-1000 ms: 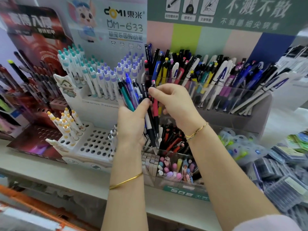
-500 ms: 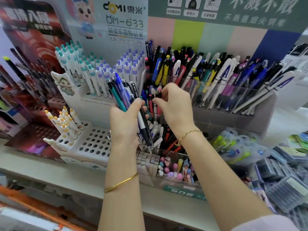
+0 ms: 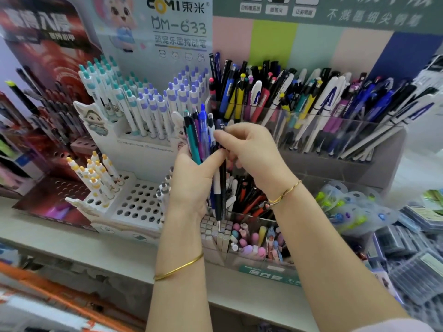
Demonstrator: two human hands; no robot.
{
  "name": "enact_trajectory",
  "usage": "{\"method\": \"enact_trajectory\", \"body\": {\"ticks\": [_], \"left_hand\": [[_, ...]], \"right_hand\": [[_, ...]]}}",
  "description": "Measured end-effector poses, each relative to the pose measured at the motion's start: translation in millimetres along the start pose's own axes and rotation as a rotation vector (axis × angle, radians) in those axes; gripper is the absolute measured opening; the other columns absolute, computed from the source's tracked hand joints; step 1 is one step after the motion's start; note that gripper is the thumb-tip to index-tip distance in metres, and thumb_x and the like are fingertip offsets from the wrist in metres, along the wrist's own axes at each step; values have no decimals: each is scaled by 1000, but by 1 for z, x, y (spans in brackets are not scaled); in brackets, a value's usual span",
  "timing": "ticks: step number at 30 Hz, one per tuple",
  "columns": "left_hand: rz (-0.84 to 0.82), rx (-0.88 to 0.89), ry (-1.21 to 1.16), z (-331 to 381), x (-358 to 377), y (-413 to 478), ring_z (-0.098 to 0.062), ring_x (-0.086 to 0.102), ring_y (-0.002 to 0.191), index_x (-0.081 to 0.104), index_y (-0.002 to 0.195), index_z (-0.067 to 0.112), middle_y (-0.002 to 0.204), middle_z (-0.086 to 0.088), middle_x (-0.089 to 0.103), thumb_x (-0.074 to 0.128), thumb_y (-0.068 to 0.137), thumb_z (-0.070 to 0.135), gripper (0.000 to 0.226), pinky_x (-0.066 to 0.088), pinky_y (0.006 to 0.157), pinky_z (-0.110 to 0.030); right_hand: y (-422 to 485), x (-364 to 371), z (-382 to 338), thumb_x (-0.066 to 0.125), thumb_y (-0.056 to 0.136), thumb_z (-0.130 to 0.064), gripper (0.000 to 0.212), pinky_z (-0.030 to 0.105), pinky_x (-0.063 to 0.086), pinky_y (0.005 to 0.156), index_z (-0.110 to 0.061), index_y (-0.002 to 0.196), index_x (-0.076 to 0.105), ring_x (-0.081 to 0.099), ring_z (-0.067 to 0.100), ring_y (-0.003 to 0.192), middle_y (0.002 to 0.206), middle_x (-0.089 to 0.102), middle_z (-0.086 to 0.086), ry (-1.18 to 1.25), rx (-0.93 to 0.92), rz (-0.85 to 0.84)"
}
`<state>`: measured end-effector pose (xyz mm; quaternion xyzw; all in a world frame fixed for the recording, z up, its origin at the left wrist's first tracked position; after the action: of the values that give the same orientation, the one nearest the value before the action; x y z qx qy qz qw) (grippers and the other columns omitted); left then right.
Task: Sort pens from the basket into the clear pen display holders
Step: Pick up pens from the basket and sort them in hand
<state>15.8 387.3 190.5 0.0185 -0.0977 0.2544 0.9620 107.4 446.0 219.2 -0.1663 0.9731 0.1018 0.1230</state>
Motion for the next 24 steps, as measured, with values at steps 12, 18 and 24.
{"method": "enact_trajectory", "body": {"ticks": [12,18,24], "left_hand": [[173,-7,-88,0,-13,9,-13,65,69,53,116,3,86,-9,65,68,87,6,33,56,62,-29],[186,-9,-84,2,-12,7,-13,67,74,54,117,3,94,-12,68,68,87,9,33,58,62,-27],[144,-2,-73,4,-11,5,-9,69,70,54,115,9,91,-6,67,68,87,8,31,57,63,-26]], "right_hand": [[8,-5,-2,50,97,-15,18,25,48,72,-4,96,64,56,15,79,83,59,-3,-190,-488,562],[8,2,0,60,92,-11,20,17,44,71,-5,111,60,50,8,75,87,57,-1,-365,-478,456],[5,10,11,65,88,-19,12,28,39,54,-12,98,63,56,22,80,88,59,3,-677,-491,465]]}}
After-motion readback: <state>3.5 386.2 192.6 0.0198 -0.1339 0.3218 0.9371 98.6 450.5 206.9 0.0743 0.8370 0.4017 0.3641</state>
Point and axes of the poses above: each hand's wrist, its own y-axis towards the middle knuckle, its own x-axis out of the palm, z = x × y, the point moved 1 cm from there along y, towards the middle knuckle
